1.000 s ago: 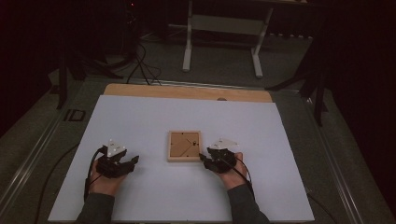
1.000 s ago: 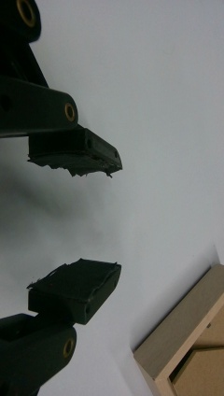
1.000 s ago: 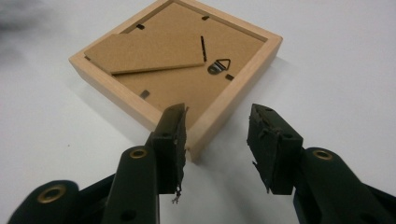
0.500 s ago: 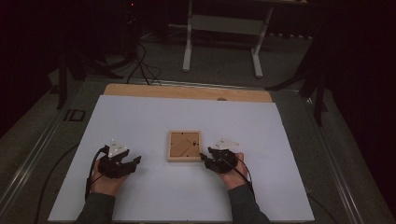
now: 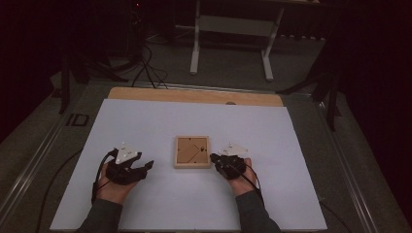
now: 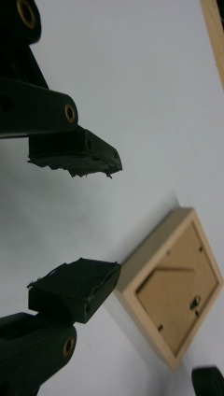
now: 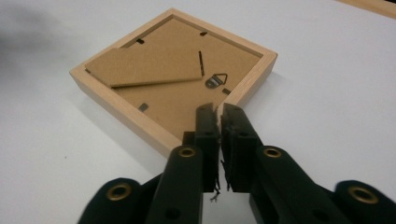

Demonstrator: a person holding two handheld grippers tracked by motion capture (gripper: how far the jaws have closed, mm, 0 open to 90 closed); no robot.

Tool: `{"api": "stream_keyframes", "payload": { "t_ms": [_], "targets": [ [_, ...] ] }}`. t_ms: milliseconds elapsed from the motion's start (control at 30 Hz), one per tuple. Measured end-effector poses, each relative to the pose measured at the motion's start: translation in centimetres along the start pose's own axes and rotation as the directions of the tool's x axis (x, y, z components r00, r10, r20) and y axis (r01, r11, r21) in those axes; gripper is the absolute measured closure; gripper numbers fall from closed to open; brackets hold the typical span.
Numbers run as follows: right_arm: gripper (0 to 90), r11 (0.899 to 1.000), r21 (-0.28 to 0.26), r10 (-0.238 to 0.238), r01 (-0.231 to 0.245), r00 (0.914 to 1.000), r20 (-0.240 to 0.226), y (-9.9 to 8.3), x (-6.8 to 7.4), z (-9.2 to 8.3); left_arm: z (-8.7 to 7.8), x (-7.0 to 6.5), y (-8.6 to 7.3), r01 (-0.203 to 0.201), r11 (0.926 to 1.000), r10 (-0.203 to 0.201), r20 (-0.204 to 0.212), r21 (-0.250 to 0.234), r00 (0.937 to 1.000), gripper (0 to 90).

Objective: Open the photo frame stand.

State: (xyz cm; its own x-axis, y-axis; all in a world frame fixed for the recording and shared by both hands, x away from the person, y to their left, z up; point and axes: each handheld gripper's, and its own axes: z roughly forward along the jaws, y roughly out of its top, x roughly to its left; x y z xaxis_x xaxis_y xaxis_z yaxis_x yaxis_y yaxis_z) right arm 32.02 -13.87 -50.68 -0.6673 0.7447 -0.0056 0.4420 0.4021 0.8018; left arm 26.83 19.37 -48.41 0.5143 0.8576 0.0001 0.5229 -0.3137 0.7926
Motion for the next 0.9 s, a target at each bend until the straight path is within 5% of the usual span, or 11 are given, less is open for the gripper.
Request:
{"api": "stream_keyframes", "payload": {
  "t_ms": [400, 900],
  "targets": [
    [89.7, 1.0, 0.006, -0.02, 0.02, 0.9996, -0.02, -0.1, 0.6, 0.3, 1.9, -2.5, 3.4, -0.092, 0.9957, 0.091, 0.071, 0.011, 0.9933, 44.3],
    [89.8, 0.999, 0.021, -0.035, 0.036, 0.9991, -0.023, -0.5, 1.0, 0.9, 5.0, -3.7, 4.6, -0.138, 0.9884, 0.13, 0.105, 0.065, 0.9859, 44.9]
  ]
}}
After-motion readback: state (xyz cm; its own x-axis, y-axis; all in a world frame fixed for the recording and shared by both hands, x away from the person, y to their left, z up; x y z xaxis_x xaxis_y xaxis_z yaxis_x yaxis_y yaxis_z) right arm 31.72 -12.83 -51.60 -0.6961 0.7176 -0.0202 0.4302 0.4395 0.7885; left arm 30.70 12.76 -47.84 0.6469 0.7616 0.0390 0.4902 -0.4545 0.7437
